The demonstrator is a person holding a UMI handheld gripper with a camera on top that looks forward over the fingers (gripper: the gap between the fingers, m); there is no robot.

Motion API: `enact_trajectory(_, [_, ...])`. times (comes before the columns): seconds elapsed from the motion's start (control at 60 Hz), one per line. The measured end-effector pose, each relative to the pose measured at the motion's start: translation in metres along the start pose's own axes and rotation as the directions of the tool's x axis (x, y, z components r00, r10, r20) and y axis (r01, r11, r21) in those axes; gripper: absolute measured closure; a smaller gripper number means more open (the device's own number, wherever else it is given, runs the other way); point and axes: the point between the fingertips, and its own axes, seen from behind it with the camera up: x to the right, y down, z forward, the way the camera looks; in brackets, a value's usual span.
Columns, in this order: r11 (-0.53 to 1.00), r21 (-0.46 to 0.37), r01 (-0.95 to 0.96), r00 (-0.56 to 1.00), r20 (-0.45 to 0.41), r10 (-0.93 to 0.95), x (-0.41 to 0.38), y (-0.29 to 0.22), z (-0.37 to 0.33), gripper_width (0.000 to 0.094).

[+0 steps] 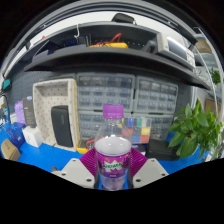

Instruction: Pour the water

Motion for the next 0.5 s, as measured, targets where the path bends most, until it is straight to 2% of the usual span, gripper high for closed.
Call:
enact_trajectory(0.2, [0.998,-0.050,-0.045,0.999,-0.018,0.044,0.017,0.062,0.012,0.0545])
enact_trajectory(0.233, [0.998,0.008,-0.059,0.998,-0.023,0.059,0.018,0.056,0.012,0.0544])
enact_trajectory(0.4, [0.998,0.029,-0.058,0.998,-0.023,0.059,0.019,0.059,0.005,0.0534])
enact_trajectory(0.5, [0.999,0.032,-0.044,0.999,-0.027,0.044,0.018,0.059,0.004,0.0479])
